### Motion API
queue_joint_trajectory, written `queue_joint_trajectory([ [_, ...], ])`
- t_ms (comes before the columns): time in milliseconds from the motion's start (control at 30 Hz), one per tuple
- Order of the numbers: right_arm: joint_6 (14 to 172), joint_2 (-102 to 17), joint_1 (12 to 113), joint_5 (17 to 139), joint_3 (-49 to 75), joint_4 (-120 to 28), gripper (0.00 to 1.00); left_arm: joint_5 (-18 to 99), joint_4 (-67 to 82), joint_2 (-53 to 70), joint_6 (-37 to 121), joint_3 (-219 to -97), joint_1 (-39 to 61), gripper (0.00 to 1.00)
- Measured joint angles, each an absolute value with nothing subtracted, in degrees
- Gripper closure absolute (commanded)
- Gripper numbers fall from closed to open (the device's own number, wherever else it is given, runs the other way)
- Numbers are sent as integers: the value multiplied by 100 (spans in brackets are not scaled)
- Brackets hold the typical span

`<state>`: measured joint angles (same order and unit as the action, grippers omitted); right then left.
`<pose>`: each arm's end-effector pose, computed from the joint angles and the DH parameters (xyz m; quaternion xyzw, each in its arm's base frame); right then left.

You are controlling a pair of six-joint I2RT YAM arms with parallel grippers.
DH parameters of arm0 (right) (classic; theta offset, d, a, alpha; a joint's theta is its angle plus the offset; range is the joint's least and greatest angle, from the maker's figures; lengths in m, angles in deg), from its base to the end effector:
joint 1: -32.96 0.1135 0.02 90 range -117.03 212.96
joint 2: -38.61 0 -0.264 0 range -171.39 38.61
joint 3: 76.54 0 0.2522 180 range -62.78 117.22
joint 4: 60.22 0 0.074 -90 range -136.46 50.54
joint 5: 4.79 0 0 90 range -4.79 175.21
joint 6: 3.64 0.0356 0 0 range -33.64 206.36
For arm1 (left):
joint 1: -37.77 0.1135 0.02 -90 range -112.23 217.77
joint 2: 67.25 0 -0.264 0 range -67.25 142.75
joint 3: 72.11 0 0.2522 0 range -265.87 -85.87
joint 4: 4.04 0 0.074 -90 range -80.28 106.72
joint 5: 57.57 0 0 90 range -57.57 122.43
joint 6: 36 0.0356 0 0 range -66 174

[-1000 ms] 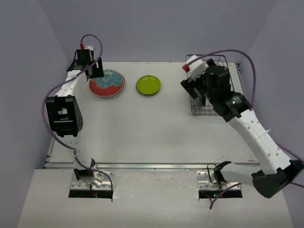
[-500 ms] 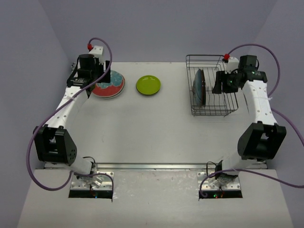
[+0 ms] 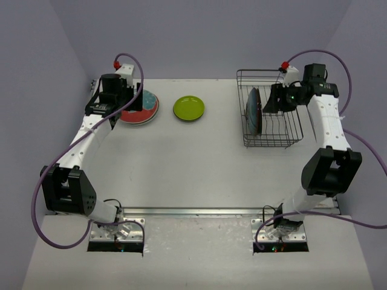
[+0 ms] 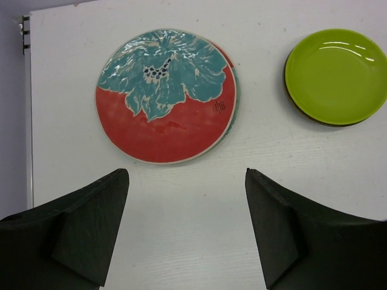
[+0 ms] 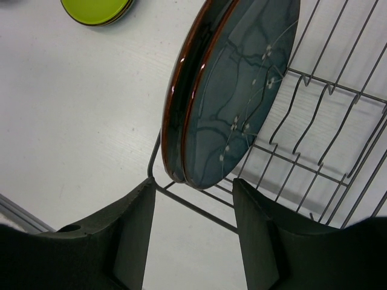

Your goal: Unload the plates from the dish rack

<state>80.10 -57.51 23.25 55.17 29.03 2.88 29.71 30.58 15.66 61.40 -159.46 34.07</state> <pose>0.3569 -0.0430 0.3330 -0.0532 0.9197 0.2020 0.3325 0.3330 -0.0198 0.3399 0.0720 0.8636 0.0367 0.4976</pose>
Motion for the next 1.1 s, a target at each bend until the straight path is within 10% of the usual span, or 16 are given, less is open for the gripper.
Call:
queue_joint_trajectory([
  [1100,7874,-6358,2488,5821,3178,295,49,3052,3181,1741,6098,-15948,3407,24],
])
